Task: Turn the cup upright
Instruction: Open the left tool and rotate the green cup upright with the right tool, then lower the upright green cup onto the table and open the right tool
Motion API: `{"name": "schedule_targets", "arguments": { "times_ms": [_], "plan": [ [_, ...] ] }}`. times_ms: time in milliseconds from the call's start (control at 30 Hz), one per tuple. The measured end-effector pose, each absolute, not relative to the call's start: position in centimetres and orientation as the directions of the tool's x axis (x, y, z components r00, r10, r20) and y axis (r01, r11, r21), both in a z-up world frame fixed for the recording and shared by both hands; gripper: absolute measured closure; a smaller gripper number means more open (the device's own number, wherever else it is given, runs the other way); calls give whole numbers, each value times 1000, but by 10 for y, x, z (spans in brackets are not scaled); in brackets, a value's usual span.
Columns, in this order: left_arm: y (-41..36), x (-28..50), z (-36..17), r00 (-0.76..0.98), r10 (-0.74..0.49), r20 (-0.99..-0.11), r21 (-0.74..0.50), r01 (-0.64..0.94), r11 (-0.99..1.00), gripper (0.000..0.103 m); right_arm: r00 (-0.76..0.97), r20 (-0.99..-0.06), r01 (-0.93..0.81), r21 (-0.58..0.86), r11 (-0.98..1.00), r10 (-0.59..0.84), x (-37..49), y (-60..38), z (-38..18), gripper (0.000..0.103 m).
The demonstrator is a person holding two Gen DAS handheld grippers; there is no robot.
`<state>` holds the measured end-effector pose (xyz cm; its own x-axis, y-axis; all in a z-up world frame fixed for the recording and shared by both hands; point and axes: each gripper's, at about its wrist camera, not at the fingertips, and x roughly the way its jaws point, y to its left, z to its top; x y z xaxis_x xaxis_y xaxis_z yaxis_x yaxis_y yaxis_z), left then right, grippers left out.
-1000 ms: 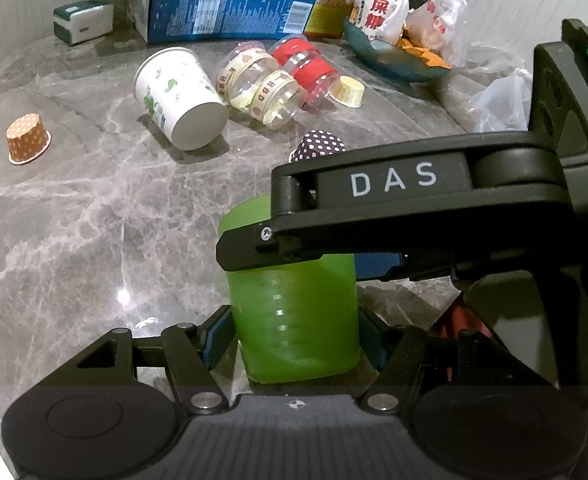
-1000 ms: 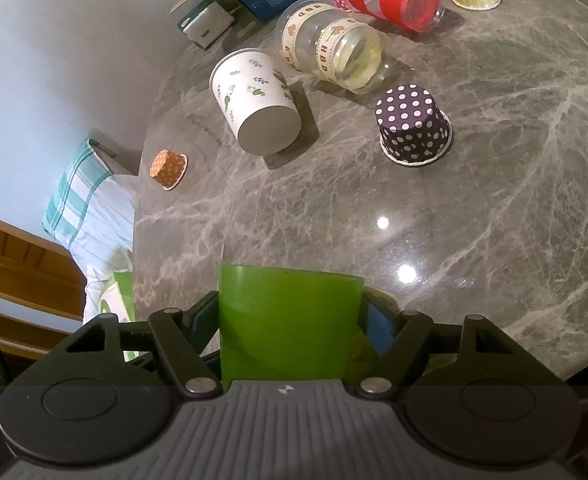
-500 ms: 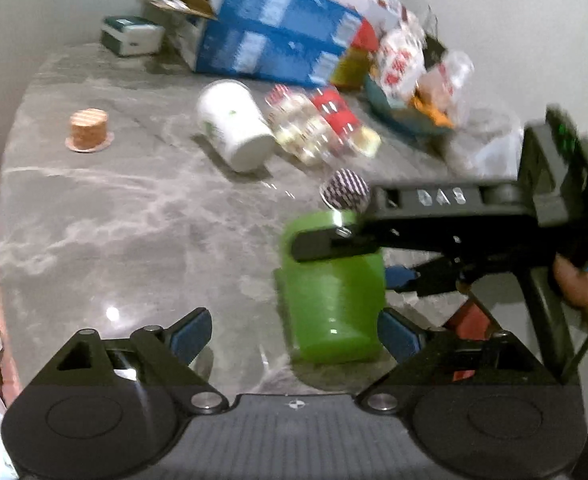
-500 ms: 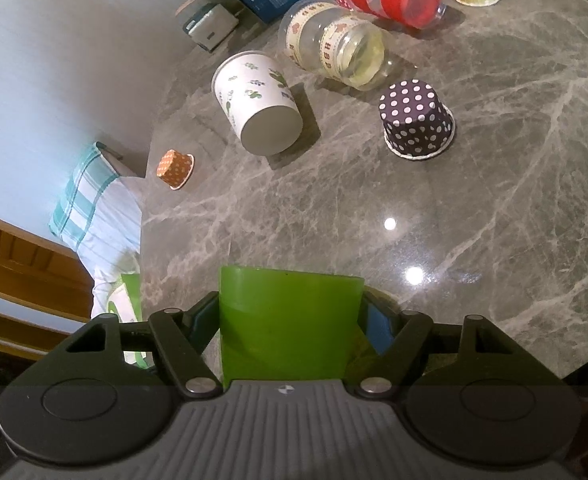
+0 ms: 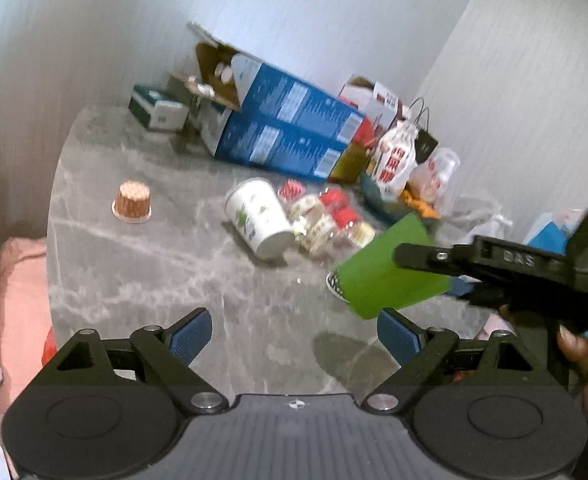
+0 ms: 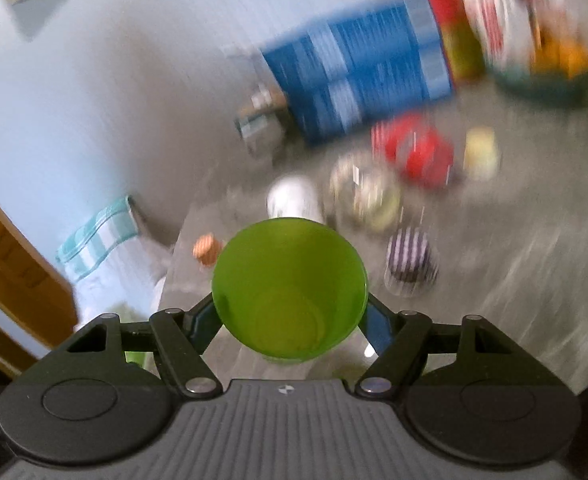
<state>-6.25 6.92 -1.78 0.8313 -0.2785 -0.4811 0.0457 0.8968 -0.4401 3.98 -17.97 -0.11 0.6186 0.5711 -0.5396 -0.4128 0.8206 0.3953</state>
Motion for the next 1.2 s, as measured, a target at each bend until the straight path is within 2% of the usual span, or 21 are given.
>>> {"name": "schedule_targets", "arguments": {
  "times_ms": [200, 300, 633, 867, 1067, 1200],
  "plan": [
    [78, -68, -14, 865, -259, -429, -463, 36, 886, 11, 809, -360, -468, 81, 880, 464, 3, -178, 21, 30],
    [81, -72, -11, 881, -251, -400, -471, 38, 881, 11, 835, -305, -476, 19, 879, 459, -4, -180, 21, 30],
    [77, -68, -16, 886, -277, -373, -499, 60, 864, 11, 820, -273, -507, 63, 860, 504, 6, -185, -27, 30],
    [69, -68, -20, 888, -283, -363, -475, 85, 876, 11, 837, -242, -505, 3, 863, 490, 8, -175, -64, 30],
    [69, -64, -25, 884, -291, -365, -488, 85, 869, 11, 848, -178, -511, -22, 859, 500, 8, -173, -78, 30],
    [68, -60, -29, 875, -296, -383, -494, 76, 866, 11, 833, -203, -525, 0, 851, 514, 16, -167, -83, 30]
  ]
}}
